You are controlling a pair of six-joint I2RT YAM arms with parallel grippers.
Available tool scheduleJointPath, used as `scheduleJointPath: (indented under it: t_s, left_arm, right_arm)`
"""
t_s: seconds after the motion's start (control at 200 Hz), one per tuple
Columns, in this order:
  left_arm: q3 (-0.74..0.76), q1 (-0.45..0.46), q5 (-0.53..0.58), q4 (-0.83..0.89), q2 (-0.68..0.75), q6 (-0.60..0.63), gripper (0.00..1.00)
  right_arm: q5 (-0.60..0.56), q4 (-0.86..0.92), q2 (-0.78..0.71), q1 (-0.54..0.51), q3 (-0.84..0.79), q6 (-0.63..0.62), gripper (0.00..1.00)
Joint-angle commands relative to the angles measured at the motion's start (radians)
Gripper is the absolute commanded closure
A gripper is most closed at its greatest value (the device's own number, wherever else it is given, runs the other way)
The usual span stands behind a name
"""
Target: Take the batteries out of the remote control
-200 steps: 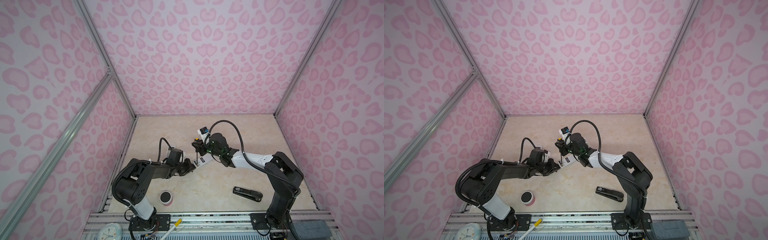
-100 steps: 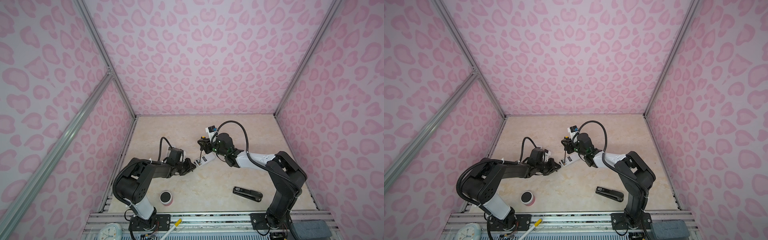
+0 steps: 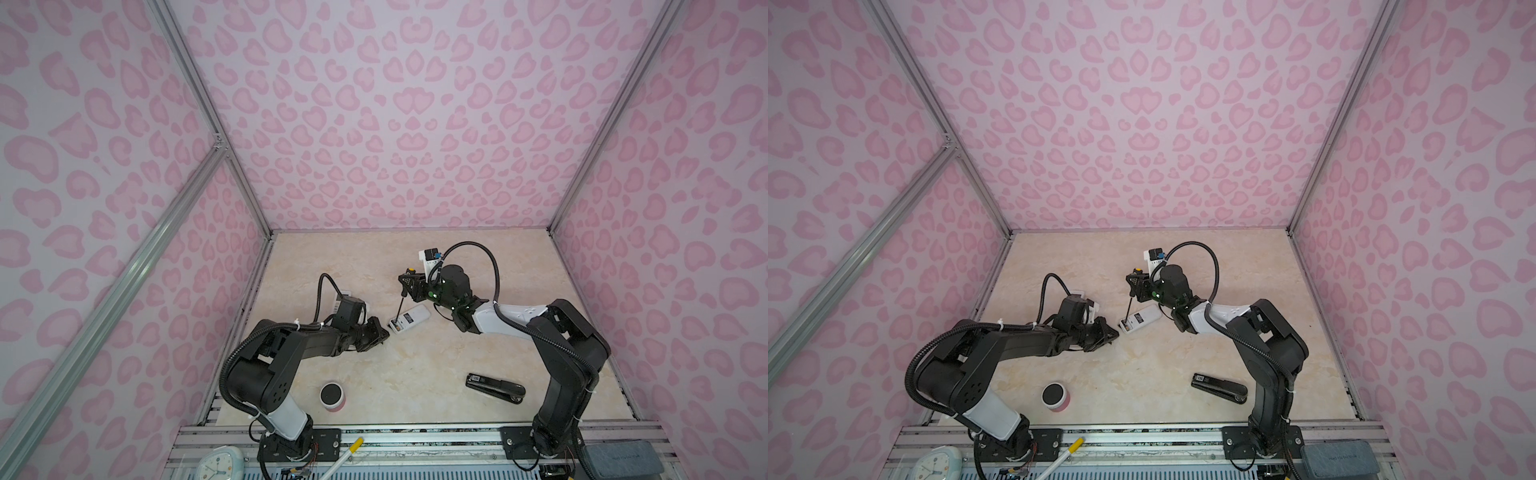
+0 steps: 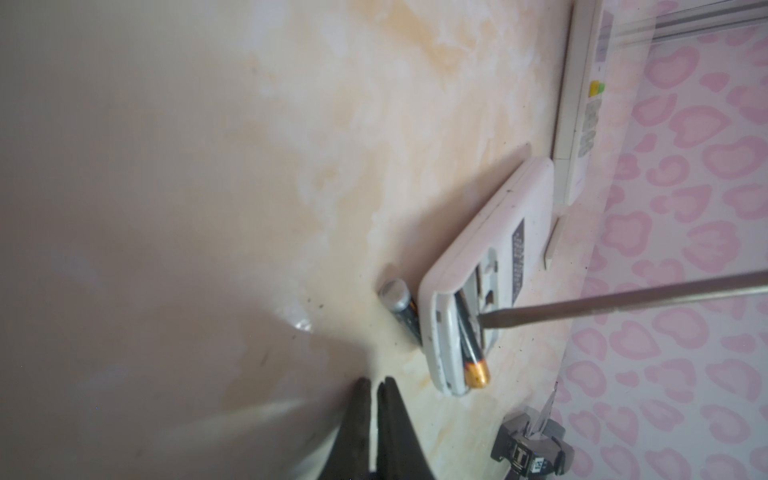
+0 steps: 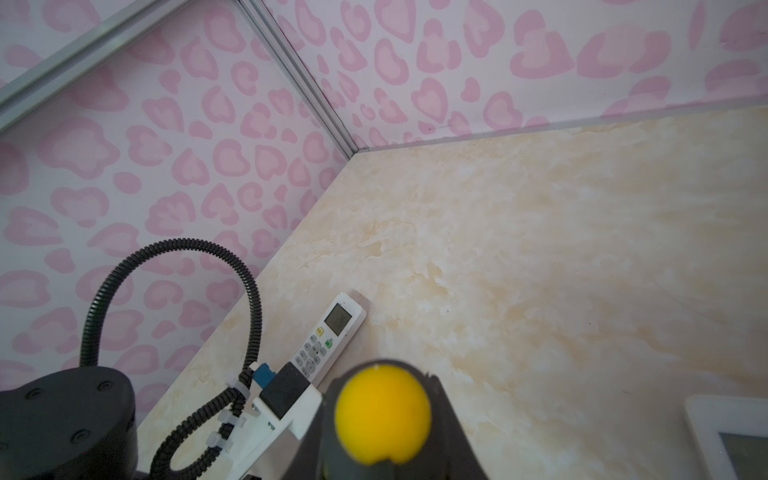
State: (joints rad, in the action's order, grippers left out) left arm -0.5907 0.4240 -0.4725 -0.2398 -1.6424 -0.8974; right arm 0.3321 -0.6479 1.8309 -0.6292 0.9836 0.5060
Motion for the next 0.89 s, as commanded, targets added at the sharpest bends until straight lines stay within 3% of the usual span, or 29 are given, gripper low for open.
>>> scheduleJointPath:
  t_s: [0.0, 0.205, 0.67, 0.89]
  left_arm:
    - [-0.015, 0.002, 0.024, 0.071, 0.009, 0.009, 0.88]
    - [-0.035, 0.015, 0.014, 0.062, -0.002, -0.006, 0.88]
    - [-0.101, 0.02, -0.003, 0.066, -0.046, -0.01, 0.88]
    - [-0.115, 0.021, -0.005, 0.068, -0.059, -0.01, 0.88]
  right_arm:
    - [-0.024, 0.039, 0.01, -0.006, 0.016, -0.037, 1.0]
    - [0.01, 0.038, 0.021, -0.009, 0.03, -0.026, 1.0]
    - [0.103, -0.123, 0.041, 0.03, -0.01, 0.137, 1.0]
    - [0.095, -0.099, 0.022, 0.031, -0.016, 0.114, 1.0]
